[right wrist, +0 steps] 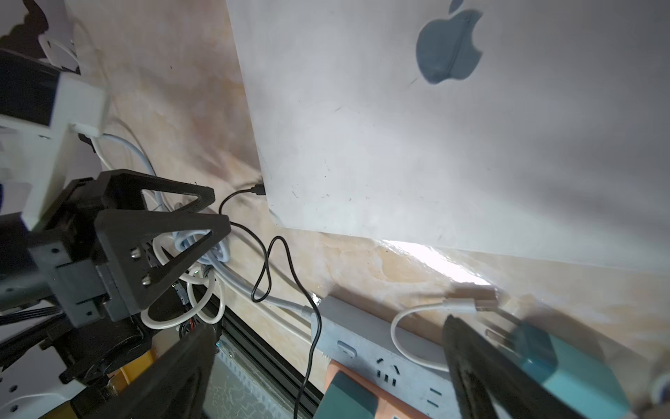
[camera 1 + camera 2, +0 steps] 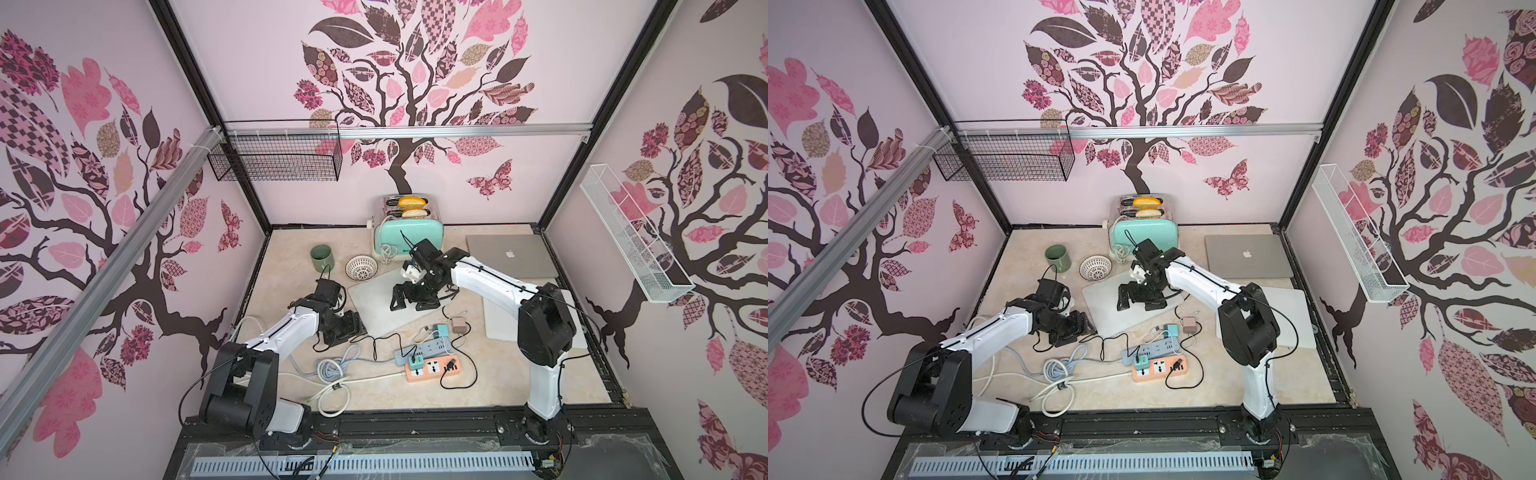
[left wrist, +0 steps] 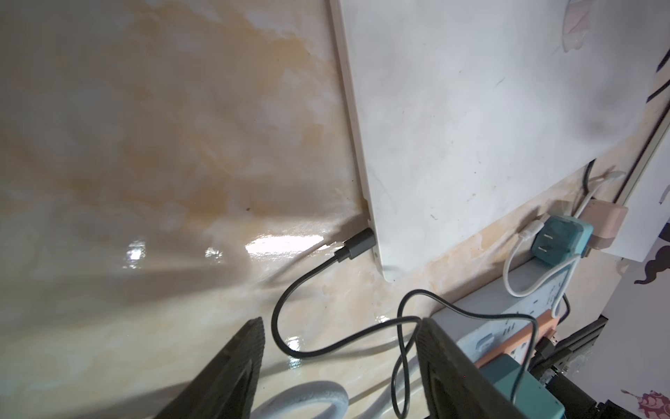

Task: Unplug the laptop charger
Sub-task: Remove the charging cable from the laptop.

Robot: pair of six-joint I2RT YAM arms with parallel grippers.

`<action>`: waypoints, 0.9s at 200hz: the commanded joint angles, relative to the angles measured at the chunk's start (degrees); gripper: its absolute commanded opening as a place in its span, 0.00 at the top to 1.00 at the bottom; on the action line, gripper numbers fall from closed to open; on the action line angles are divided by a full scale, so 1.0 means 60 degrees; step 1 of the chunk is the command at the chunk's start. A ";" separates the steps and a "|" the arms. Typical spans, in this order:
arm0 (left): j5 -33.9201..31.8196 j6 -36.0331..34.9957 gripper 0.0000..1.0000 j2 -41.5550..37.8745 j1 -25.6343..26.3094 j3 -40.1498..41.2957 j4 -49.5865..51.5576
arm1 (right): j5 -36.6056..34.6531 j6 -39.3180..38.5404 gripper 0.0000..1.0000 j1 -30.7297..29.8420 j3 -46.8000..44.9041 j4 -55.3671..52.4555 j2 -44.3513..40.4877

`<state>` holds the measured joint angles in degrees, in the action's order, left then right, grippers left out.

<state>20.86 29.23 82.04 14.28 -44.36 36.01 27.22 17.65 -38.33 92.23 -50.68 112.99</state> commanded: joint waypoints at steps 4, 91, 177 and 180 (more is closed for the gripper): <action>-0.0008 -0.0287 0.35 0.0109 -0.0009 0.0241 -0.0125 | 0.0368 0.0351 0.00 -0.0281 0.0000 0.1092 0.0250; 0.0056 0.0020 0.57 0.0581 0.0001 0.0761 -0.0605 | 0.0897 0.0779 0.00 -0.0639 0.0205 0.1282 0.1013; -0.0254 0.0119 0.98 0.0393 -0.0008 0.0617 -0.0131 | 0.0005 0.0532 0.01 -0.0807 0.0348 0.0669 0.1551; -0.0262 0.0122 0.99 0.0346 -0.0008 0.0625 -0.0108 | -0.0040 0.0530 0.00 -0.0805 0.0332 0.0688 0.1558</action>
<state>19.94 29.87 85.12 14.28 -40.60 33.26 30.57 21.74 -43.33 92.27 -44.66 121.49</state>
